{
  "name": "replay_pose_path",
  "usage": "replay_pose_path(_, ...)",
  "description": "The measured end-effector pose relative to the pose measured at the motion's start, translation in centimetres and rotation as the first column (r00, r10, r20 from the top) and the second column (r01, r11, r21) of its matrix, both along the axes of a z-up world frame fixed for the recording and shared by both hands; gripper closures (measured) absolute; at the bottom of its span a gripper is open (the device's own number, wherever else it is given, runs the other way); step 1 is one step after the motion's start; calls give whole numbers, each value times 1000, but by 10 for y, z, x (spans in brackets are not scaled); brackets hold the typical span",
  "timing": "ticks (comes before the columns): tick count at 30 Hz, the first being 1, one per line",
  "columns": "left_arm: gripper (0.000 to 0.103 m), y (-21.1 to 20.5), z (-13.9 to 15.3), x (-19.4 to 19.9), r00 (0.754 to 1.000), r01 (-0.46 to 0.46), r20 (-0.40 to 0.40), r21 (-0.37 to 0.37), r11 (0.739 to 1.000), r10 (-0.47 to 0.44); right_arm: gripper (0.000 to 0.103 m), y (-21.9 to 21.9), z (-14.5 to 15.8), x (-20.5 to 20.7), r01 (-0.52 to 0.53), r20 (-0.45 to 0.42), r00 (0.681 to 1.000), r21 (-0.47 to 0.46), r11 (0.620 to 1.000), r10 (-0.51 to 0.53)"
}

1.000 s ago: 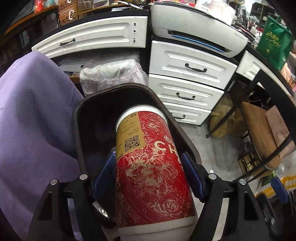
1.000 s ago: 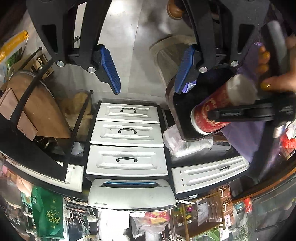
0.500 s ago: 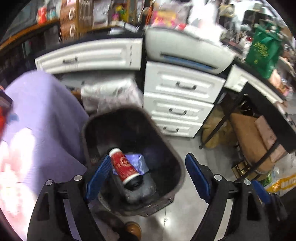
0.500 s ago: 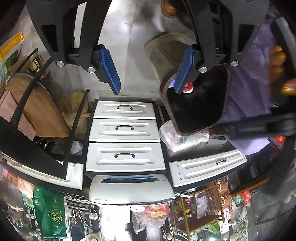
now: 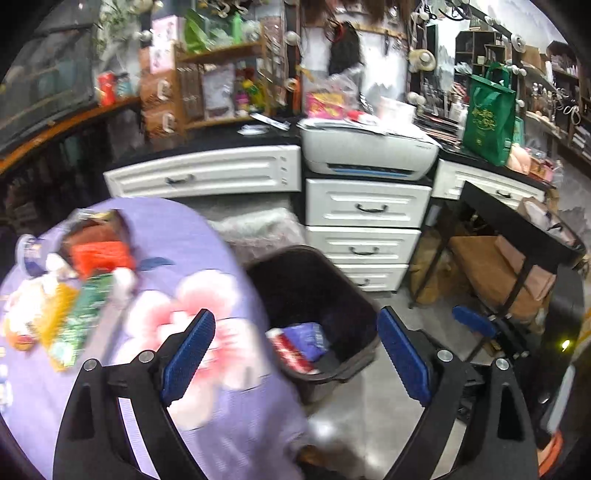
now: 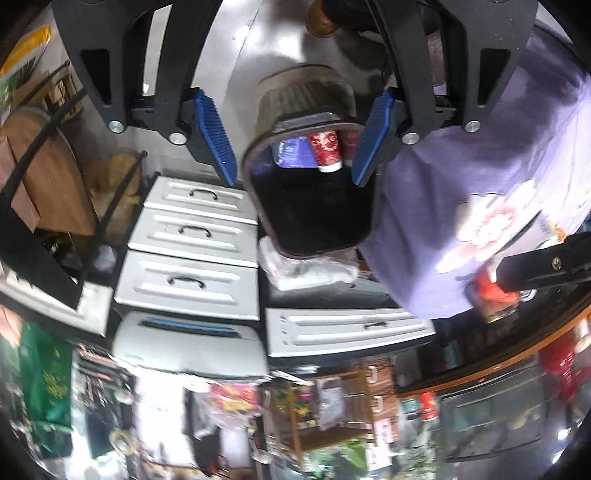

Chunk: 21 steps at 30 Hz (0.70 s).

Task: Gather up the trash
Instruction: 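Move both tools back over the table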

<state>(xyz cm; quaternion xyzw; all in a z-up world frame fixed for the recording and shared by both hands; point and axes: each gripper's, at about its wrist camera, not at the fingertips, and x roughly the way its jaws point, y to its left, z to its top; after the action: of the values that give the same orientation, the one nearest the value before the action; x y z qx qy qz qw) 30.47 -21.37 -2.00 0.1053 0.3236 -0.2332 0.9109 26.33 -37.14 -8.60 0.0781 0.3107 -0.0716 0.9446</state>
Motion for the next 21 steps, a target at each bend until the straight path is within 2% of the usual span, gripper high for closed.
replay_pose_path(5, 15, 44, 6, -1, 998, -60, 24, 21, 998, 59, 33, 30, 15, 0, -78, 19, 997, -29, 997, 79)
replay_pose_path(10, 14, 96, 9, 4, 986, -164, 44, 61, 984, 162, 33, 57, 27, 3, -152, 26, 988, -25, 988, 152)
replay_pose_path(17, 15, 169, 9, 23, 961, -277, 5, 17, 961, 277, 33, 96, 40, 0, -252, 36, 966, -61, 966, 254)
replay_pose_path(21, 24, 188, 4, 41, 955, -296, -32, 24, 955, 296, 33, 117, 48, 1, -301, 32, 952, -77, 951, 304)
